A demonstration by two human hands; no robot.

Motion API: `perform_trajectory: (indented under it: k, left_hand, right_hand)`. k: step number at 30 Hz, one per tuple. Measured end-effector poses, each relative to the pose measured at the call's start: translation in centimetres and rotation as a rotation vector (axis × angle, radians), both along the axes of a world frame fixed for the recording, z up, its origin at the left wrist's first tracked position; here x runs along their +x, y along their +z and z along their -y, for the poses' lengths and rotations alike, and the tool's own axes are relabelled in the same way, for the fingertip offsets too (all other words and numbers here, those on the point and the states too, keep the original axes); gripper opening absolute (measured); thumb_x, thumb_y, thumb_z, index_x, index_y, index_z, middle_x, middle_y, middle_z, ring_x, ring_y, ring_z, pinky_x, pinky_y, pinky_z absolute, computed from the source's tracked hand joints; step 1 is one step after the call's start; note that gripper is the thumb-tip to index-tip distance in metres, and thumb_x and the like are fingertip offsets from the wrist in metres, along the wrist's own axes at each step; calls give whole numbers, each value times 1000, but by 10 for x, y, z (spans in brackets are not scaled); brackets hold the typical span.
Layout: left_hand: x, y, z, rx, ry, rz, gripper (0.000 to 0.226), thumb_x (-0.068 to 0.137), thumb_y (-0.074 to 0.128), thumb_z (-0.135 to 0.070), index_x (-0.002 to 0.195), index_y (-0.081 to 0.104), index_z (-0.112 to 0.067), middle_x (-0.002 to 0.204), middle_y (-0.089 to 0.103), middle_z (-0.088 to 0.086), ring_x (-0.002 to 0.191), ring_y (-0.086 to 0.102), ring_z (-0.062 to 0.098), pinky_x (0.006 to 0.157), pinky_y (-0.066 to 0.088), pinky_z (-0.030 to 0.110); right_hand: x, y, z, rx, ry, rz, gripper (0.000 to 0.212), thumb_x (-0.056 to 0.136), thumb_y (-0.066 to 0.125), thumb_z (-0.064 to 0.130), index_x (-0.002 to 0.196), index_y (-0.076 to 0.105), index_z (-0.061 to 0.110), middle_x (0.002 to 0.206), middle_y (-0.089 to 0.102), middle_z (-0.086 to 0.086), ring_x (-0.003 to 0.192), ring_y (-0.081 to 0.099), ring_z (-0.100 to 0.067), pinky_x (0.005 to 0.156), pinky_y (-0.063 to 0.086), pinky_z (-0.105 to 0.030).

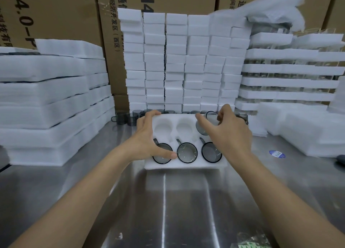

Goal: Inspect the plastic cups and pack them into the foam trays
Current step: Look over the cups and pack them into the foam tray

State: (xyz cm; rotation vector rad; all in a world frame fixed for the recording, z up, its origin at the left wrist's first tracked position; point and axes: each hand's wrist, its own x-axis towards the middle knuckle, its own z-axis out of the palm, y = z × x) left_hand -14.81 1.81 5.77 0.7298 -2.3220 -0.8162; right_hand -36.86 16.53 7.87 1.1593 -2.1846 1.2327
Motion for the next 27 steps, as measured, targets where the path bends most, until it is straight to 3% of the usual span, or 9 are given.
perform_trajectory:
  k: [5, 10, 14, 17, 19, 22, 24, 27]
  left_hand:
    - [0, -1, 2, -6, -9, -3, 127, 59, 107, -40, 145, 16, -56, 138, 20, -14, 116, 35, -14, 84, 37, 8]
    - [0, -2, 4, -12, -15, 0, 126, 58, 107, -42, 145, 16, -56, 138, 21, -15, 117, 31, -18, 86, 36, 8]
    - [0, -3, 4, -16, -6, -1, 125, 58, 106, -42, 143, 16, -57, 138, 20, -15, 114, 30, -21, 82, 35, 4]
    - [0, -3, 3, -18, -9, 3, 124, 58, 106, -44, 140, 15, -61, 137, 19, -18, 113, 32, -20, 81, 35, 4]
    - [1, -2, 3, -17, -12, 4, 124, 57, 106, -45, 139, 15, -62, 135, 19, -20, 112, 36, -17, 80, 37, 6]
    - [1, -2, 3, -20, -11, 5, 123, 56, 106, -46, 136, 15, -64, 133, 19, -21, 111, 34, -21, 80, 37, 5]
    - [1, -1, 2, -11, -11, 2, 124, 51, 105, -52, 135, 15, -66, 133, 20, -22, 111, 34, -23, 80, 38, 4]
    - [1, 0, -2, -5, -10, -1, 124, 42, 98, -62, 134, 15, -67, 131, 20, -23, 103, 36, -30, 76, 41, 0]
  right_hand:
    - [-2, 2, -2, 64, -129, -118, 76, 77, 39, 97, 98, 38, 24, 70, 60, 7, 73, 60, -30, 58, 37, -38]
    - [-1, 1, -3, 116, -125, -159, 82, 78, 36, 99, 105, 37, 21, 71, 59, 5, 73, 60, -29, 58, 38, -38]
    - [-6, 4, -7, 158, -37, -175, 70, 85, 39, 90, 104, 43, 23, 78, 63, 4, 80, 63, -29, 66, 46, -40]
    - [-14, 9, -10, 180, 24, -125, 60, 83, 48, 83, 100, 49, 25, 78, 62, 8, 79, 62, -23, 62, 40, -36]
    - [-13, 11, -11, 185, -12, -130, 64, 79, 51, 87, 99, 50, 26, 77, 61, 11, 79, 60, -21, 60, 36, -35]
    - [-9, 9, -9, 239, -14, -180, 78, 73, 48, 98, 101, 47, 26, 78, 59, 11, 79, 59, -21, 62, 42, -37]
    - [-11, 9, -9, 221, 64, -83, 79, 70, 44, 103, 97, 47, 29, 78, 61, 11, 78, 60, -16, 62, 43, -37]
    - [-21, 8, -8, 73, 183, 161, 71, 67, 55, 99, 97, 51, 34, 85, 62, 11, 81, 61, -11, 64, 42, -36]
